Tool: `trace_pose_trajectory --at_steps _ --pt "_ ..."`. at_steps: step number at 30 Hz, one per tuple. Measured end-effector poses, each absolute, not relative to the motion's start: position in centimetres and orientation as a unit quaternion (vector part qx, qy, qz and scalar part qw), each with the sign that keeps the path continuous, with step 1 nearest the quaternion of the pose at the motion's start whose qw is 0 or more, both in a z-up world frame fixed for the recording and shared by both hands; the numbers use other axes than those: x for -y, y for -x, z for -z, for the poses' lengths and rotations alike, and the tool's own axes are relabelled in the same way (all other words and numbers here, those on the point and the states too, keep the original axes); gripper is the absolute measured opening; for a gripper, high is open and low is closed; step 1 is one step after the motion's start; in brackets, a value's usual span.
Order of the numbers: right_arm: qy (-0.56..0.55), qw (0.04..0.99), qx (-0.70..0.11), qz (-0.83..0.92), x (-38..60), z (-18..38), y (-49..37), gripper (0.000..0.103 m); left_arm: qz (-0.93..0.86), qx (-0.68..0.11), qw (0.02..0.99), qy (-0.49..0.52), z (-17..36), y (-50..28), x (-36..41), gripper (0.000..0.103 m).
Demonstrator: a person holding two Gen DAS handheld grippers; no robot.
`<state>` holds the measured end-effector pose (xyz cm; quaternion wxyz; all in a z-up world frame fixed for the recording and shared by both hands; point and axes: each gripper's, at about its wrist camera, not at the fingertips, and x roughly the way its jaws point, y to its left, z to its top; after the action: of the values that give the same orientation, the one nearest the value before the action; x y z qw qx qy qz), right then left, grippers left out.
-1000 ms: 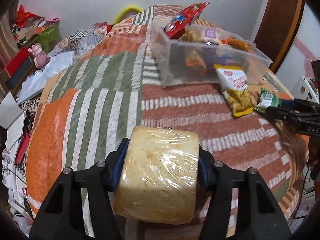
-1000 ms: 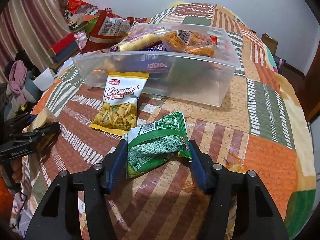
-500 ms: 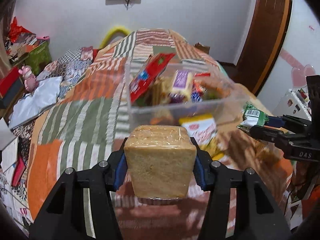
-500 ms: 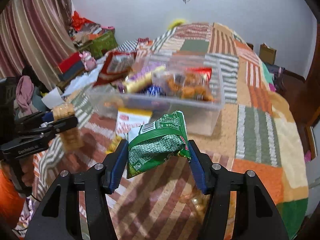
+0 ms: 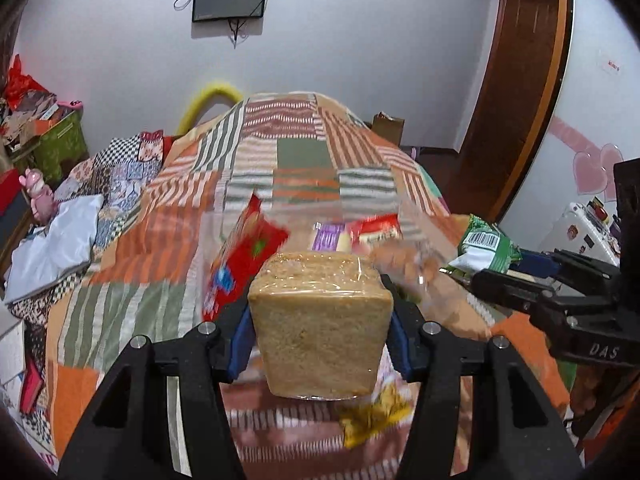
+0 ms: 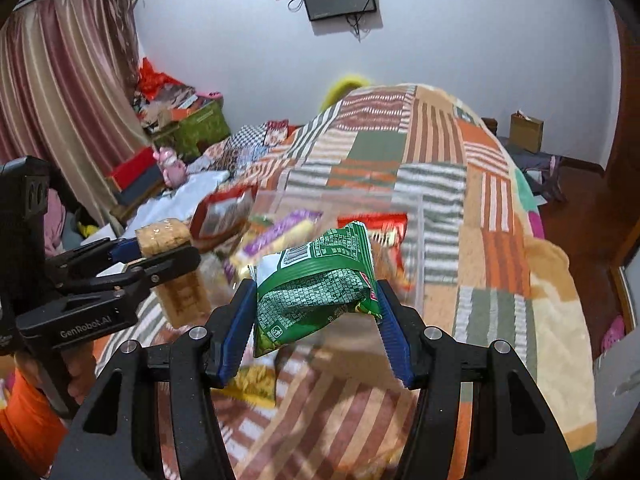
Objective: Organize snacks
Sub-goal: 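Carry the bread loaf and green-wrapped pack over the box and lower them, then open both grippers to release the loaf and green pack into the box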
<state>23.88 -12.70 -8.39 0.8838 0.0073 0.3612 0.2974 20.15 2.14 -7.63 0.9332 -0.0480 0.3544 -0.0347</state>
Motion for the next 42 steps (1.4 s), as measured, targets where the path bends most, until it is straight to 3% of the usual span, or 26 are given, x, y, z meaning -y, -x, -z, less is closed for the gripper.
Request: trace_pose_trajectory --at_steps 26,32,34,42 --pt "-0.009 0.875 -0.415 -0.25 10.9 12.1 -33.0 0.056 0.008 -0.349 0.937 0.004 9.3 -29.0 0.3 0.055" --pt "-0.018 0.87 -0.423 -0.251 11.2 12.2 -33.4 0.058 0.014 -0.351 0.936 0.005 9.3 -29.0 0.2 0.06" --pt "-0.02 0.867 -0.427 -0.255 11.3 12.1 -33.4 0.059 0.02 -0.352 0.936 0.017 9.2 -28.8 0.0 0.068" --pt "-0.006 0.867 -0.428 -0.256 11.1 11.8 -32.6 0.066 0.032 -0.357 0.933 0.034 8.8 -27.8 -0.3 0.068"
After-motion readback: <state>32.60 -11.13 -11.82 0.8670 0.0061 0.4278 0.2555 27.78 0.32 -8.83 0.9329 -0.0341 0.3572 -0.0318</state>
